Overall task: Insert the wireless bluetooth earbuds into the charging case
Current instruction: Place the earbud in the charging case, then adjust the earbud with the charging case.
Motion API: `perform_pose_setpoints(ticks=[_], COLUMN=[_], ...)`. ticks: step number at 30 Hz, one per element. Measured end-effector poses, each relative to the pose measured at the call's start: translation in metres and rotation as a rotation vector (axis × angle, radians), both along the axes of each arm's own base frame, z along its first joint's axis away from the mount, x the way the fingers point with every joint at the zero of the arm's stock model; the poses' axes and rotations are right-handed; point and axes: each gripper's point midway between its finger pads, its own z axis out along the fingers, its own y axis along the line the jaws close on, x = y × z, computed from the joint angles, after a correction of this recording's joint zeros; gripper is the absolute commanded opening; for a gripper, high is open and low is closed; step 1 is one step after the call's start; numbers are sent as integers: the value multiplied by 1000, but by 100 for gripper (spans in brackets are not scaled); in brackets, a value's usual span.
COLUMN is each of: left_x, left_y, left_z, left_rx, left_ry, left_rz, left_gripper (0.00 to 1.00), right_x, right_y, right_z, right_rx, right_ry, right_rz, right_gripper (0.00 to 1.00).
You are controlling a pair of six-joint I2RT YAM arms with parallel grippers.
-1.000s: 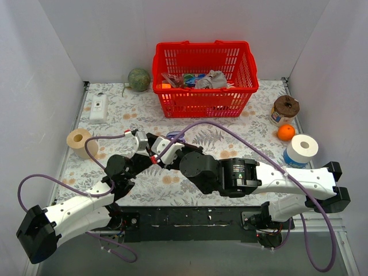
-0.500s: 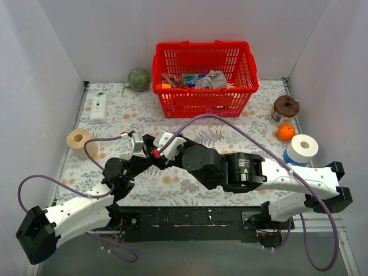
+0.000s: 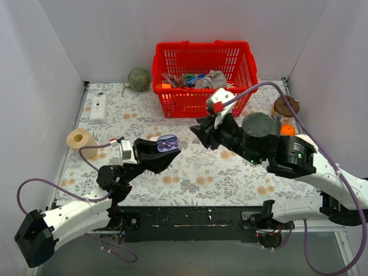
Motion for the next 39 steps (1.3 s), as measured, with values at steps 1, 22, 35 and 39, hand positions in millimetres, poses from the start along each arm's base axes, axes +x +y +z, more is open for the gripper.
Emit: perform_pose_setpoints(ticks=[1,22,35,39], left_x=[-2,-17,-15,-16], left_y=[1,-5,-9,-10], left_z=[0,-5,-14,-14], left_rx=[-3,30,67,68], left_ry=[-6,-49,-27,-27], left_rz=[-5,-80,-89,-91], left_gripper=[0,0,0,0], right_x=[0,-44,-33,-32], right_y=[-5,48,48,48], right_z=[7,-44,-39,-39], right_rx=[36,-62,-33,-34], right_ry=[20,297,265,263], right_rz=[7,261,211,205], right_gripper=[40,29,29,31])
